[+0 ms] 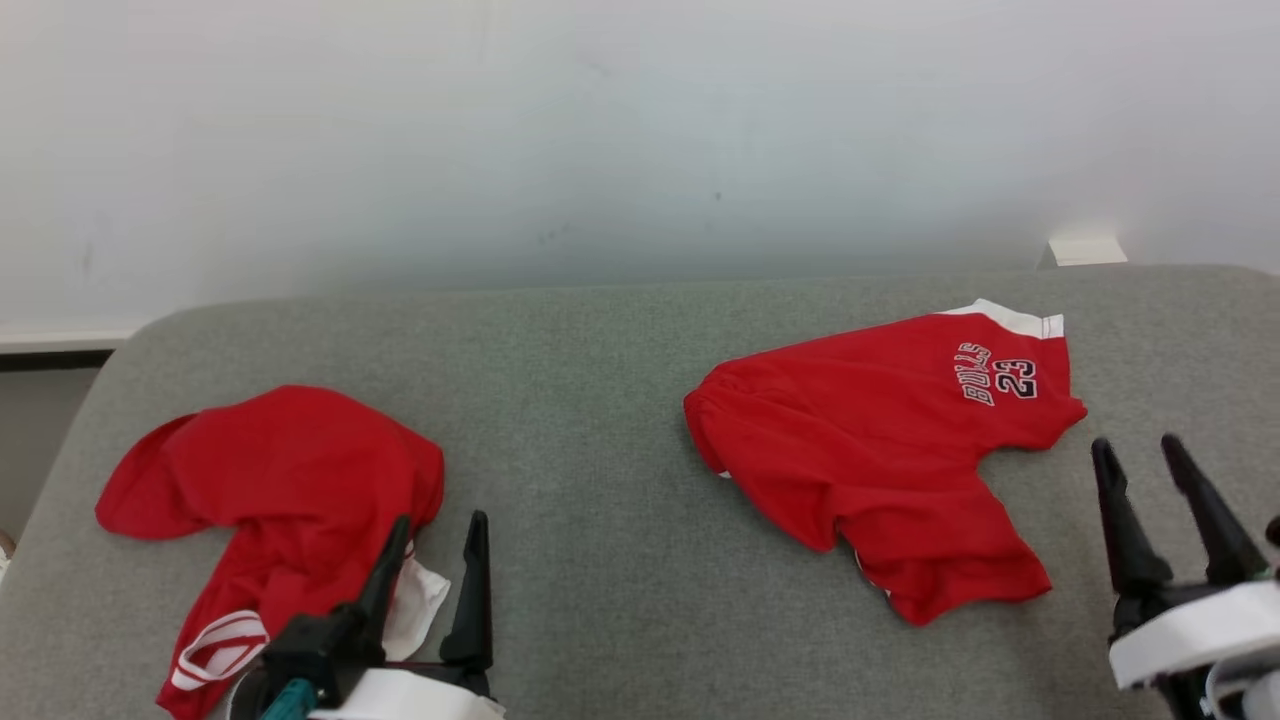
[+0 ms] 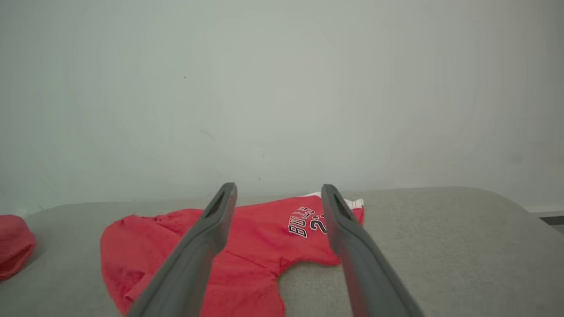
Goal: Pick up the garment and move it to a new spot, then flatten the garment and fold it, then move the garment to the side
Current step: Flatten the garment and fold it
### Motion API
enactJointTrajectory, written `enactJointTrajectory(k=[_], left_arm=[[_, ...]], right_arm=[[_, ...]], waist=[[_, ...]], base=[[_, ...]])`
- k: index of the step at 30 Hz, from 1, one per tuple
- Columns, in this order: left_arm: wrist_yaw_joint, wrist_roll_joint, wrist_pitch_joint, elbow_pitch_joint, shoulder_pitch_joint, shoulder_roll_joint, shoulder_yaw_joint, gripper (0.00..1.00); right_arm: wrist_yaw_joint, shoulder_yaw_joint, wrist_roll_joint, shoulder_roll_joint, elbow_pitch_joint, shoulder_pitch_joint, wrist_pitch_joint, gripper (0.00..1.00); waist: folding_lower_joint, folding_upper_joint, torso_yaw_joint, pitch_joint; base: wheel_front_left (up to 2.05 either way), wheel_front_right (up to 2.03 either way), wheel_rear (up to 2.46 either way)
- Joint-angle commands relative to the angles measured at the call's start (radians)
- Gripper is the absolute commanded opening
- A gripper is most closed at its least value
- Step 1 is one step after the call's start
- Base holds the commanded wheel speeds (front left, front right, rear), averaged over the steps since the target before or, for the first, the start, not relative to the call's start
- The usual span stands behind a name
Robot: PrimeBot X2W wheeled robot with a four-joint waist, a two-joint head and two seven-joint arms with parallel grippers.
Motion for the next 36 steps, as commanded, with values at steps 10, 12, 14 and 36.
enactJointTrajectory(k=[10, 12, 14, 36], left_arm=[[-0.014, -0.002, -0.001, 0.003, 0.03, 0.004, 0.005, 1.0], [-0.017, 0.0, -0.001, 0.006, 0.027, 0.004, 0.003, 1.0], [-0.018, -0.003, -0.001, 0.007, 0.022, 0.004, 0.002, 1.0], [-0.014, -0.014, -0.001, 0.018, 0.02, 0.004, -0.007, 1.0]], right_arm=[[0.0, -0.033, -0.129, 0.132, -0.033, 0.243, 0.008, 1.0], [0.0, -0.014, -0.131, 0.145, -0.008, 0.227, 0.016, 1.0], [0.0, -0.005, -0.123, 0.15, 0.031, 0.205, 0.033, 1.0], [0.0, 0.035, 0.277, 0.263, 0.298, 0.078, 0.153, 0.0]], waist=[[0.0, 0.0, -0.021, -0.034], [0.0, 0.0, -0.016, -0.034], [0.0, 0.0, -0.008, -0.033], [0.0, 0.0, 0.102, -0.025]], base=[[0.0, 0.0, 0.0], [0.0, 0.0, 0.0], [0.0, 0.0, 0.0], [0.0, 0.0, 0.0]])
